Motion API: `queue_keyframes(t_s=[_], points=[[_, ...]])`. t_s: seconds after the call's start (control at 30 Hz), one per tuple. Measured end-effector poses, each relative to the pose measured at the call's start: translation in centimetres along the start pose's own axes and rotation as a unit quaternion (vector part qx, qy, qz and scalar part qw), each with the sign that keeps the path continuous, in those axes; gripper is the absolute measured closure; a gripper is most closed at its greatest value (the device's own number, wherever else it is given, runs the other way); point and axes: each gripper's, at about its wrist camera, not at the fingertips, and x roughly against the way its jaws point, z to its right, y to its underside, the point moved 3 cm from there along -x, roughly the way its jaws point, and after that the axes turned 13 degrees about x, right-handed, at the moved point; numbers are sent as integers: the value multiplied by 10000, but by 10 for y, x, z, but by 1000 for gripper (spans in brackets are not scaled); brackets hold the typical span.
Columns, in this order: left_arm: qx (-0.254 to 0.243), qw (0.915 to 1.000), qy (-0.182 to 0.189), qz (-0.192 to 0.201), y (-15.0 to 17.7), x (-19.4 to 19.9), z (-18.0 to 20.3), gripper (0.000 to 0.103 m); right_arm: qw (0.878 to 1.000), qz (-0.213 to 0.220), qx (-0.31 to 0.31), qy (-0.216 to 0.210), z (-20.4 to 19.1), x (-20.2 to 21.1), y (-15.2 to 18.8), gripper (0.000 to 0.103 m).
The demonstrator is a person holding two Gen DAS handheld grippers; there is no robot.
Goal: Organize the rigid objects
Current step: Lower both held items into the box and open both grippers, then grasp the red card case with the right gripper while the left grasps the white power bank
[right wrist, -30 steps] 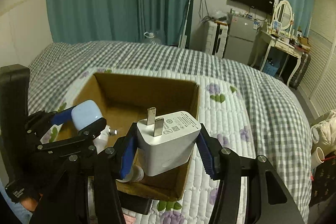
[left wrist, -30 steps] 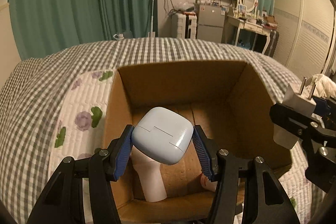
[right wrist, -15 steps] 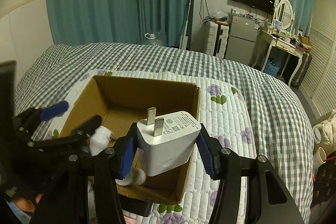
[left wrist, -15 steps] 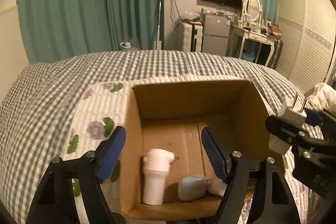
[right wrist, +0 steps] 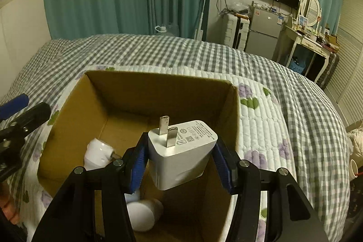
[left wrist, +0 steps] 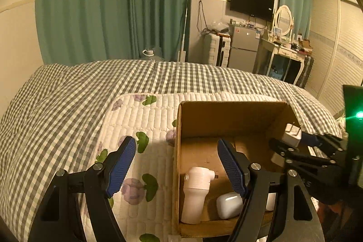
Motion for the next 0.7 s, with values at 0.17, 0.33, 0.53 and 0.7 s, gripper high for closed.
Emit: queue_keyframes(t_s=[0.17, 0.33, 0.53, 0.7], points=[[-41, 10000, 54, -18, -1, 14, 3, 26, 9999, 71, -67, 121, -1, 14, -8, 35], [-67, 9999, 78, -3, 1, 49, 4, 26, 9995, 179, -13, 247, -3, 66, -15, 33], [-195, 9998, 76, 20, 11, 104, 1, 9, 9989, 302, -19, 370, -8, 147, -7, 20], [-76, 9999, 78, 12, 25, 136, -12, 5, 9976, 291, 13, 620, -23, 196, 17, 5]])
